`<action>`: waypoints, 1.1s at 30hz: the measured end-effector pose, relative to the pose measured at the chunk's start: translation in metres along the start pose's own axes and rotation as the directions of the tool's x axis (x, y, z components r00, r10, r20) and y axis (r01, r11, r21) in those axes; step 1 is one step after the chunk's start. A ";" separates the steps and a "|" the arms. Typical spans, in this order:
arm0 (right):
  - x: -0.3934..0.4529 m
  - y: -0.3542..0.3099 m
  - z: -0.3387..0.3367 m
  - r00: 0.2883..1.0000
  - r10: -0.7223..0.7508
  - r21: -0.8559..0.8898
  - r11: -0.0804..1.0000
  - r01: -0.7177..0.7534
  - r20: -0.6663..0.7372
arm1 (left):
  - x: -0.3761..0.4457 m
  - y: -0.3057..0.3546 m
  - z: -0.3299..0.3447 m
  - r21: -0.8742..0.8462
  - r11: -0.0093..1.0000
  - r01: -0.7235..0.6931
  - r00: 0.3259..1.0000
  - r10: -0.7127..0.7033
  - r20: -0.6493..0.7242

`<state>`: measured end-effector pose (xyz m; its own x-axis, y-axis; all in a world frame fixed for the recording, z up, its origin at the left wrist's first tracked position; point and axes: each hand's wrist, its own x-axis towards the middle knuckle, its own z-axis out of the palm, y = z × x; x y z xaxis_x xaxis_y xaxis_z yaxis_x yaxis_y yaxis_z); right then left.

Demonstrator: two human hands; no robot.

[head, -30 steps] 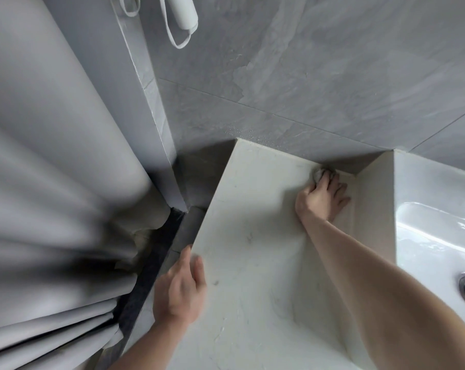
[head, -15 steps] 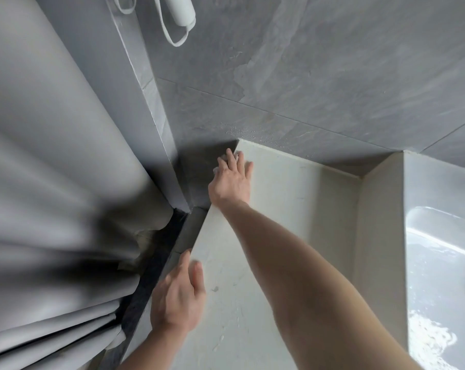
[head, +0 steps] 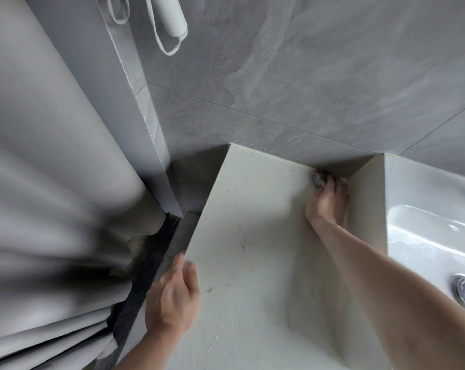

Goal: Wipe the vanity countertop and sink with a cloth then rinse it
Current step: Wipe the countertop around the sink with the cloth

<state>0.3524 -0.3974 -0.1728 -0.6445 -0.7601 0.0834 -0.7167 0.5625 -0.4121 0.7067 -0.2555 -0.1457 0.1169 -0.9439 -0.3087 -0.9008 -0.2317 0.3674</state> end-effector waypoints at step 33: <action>-0.003 -0.003 -0.006 0.989 -0.150 0.109 0.983 0.148 0.008 | 0.002 -0.003 0.006 -0.032 0.999 0.012 1.000 -0.013 -0.023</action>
<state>0.3547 -0.3946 -0.1665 -0.5277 -0.8383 0.1368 -0.7708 0.4049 -0.4919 0.7068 -0.2556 -0.1530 0.1381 -0.9461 -0.2929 -0.8853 -0.2505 0.3918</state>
